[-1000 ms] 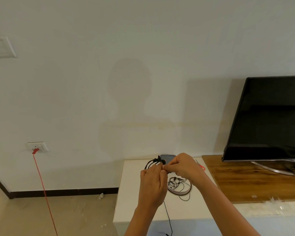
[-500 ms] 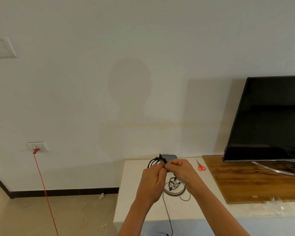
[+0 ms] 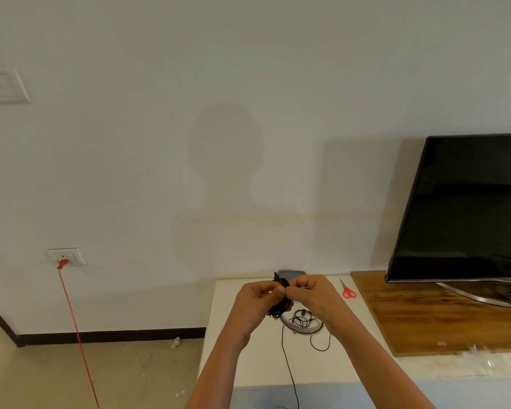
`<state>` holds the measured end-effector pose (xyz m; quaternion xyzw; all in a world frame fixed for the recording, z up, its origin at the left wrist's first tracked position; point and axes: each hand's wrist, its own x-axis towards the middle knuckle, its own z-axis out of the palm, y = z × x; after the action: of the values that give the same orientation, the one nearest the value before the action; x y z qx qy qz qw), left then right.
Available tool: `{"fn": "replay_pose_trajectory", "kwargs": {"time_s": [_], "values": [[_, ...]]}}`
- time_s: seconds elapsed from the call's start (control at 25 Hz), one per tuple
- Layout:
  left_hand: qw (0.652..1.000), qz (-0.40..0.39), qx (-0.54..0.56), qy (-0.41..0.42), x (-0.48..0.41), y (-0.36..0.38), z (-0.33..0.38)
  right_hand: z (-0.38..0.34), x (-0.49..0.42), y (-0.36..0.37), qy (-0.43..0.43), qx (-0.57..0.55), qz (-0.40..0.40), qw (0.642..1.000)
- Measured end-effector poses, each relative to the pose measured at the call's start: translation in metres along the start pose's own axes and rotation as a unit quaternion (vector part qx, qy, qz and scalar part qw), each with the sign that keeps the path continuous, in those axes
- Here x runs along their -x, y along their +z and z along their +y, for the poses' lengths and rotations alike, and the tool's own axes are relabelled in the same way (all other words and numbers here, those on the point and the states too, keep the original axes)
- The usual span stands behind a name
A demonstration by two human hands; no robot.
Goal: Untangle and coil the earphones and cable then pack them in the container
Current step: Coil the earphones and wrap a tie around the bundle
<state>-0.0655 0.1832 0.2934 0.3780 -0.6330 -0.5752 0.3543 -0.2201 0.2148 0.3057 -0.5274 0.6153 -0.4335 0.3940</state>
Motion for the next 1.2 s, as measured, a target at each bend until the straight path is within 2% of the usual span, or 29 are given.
{"fn": "replay_pose_trajectory", "kwargs": {"time_s": [0.2, 0.36, 0.48, 0.68, 0.88, 1.0, 1.2], "values": [[0.996, 0.025, 0.056, -0.071, -0.002, -0.002, -0.003, -0.001, 0.001, -0.004, -0.025, 0.036, -0.035, 0.998], [0.988, 0.119, 0.016, -0.094, -0.007, -0.001, -0.007, 0.001, 0.000, -0.005, -0.010, 0.032, -0.031, 0.999], [0.981, 0.180, -0.007, -0.069, -0.006, 0.005, -0.007, 0.002, -0.002, -0.003, -0.007, 0.039, -0.001, 0.999], [0.973, 0.228, -0.024, -0.009, 0.000, 0.021, -0.004, 0.003, -0.005, 0.000, -0.019, 0.089, 0.030, 0.995], [0.979, 0.203, 0.013, 0.005, 0.007, 0.027, -0.005, 0.002, -0.006, -0.005, 0.017, 0.048, 0.032, 0.998], [0.978, 0.197, 0.061, -0.024, 0.004, 0.023, -0.004, 0.002, -0.006, -0.007, 0.032, 0.031, 0.010, 0.999], [0.982, 0.141, 0.097, -0.081, 0.001, 0.013, -0.006, 0.007, -0.005, -0.005, 0.042, 0.048, 0.023, 0.998]]}}
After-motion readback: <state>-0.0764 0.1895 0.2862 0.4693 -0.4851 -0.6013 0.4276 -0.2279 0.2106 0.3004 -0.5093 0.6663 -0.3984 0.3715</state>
